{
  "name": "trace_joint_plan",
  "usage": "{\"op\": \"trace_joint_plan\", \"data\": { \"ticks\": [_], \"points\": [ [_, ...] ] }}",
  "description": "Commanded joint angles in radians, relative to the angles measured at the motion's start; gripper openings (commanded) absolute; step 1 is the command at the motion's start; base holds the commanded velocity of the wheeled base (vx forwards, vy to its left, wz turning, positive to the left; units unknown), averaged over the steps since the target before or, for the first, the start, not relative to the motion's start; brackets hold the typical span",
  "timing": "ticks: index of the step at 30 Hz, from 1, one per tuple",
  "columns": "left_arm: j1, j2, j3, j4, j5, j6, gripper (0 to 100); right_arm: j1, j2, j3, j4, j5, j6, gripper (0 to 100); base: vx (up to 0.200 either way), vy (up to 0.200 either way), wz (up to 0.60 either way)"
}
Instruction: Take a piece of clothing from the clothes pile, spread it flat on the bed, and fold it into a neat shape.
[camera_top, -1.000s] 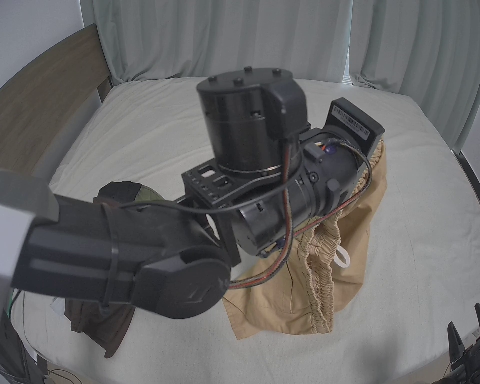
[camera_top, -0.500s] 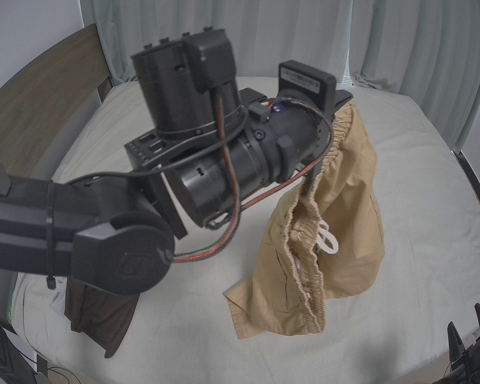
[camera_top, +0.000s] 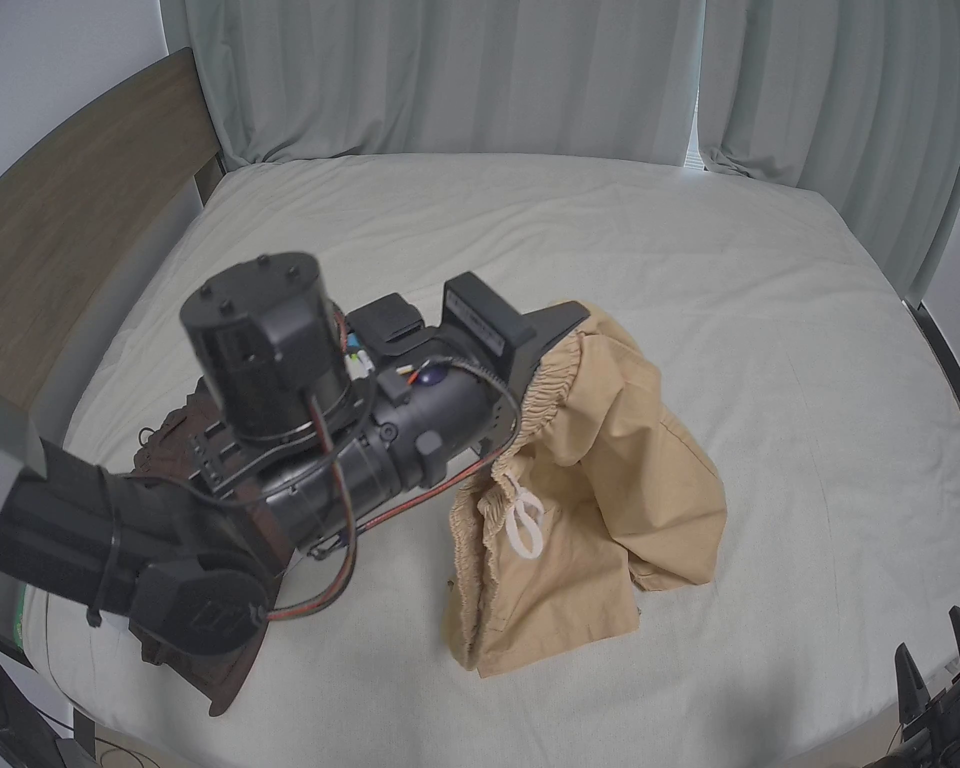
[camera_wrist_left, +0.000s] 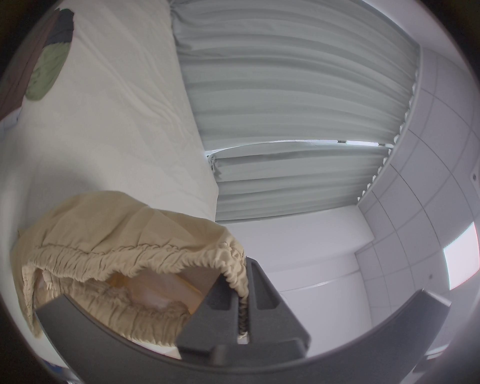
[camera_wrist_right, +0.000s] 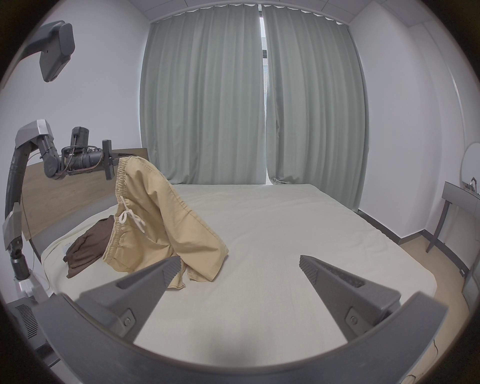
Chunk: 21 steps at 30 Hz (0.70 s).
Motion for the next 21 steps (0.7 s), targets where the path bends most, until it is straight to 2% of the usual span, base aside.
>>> {"op": "trace_joint_plan", "data": {
  "ticks": [1,7,13,21],
  "points": [
    [0.033,-0.032,0.171,-0.141,-0.034,0.096,0,0.0,-0.016,0.016,0.0,0.0,-0.001,100,0.0,0.0,0.0],
    [0.071,-0.032,0.297,-0.262,-0.062,0.188,0,0.0,-0.016,0.018,0.0,0.0,-0.002,100,0.0,0.0,0.0],
    [0.102,-0.028,0.377,-0.362,-0.104,0.231,0,0.0,-0.016,0.018,0.0,0.0,-0.002,100,0.0,0.0,0.0],
    [0.185,-0.035,0.453,-0.475,-0.136,0.267,0,0.0,-0.016,0.016,0.0,0.0,-0.002,100,0.0,0.0,0.0]
  ]
}}
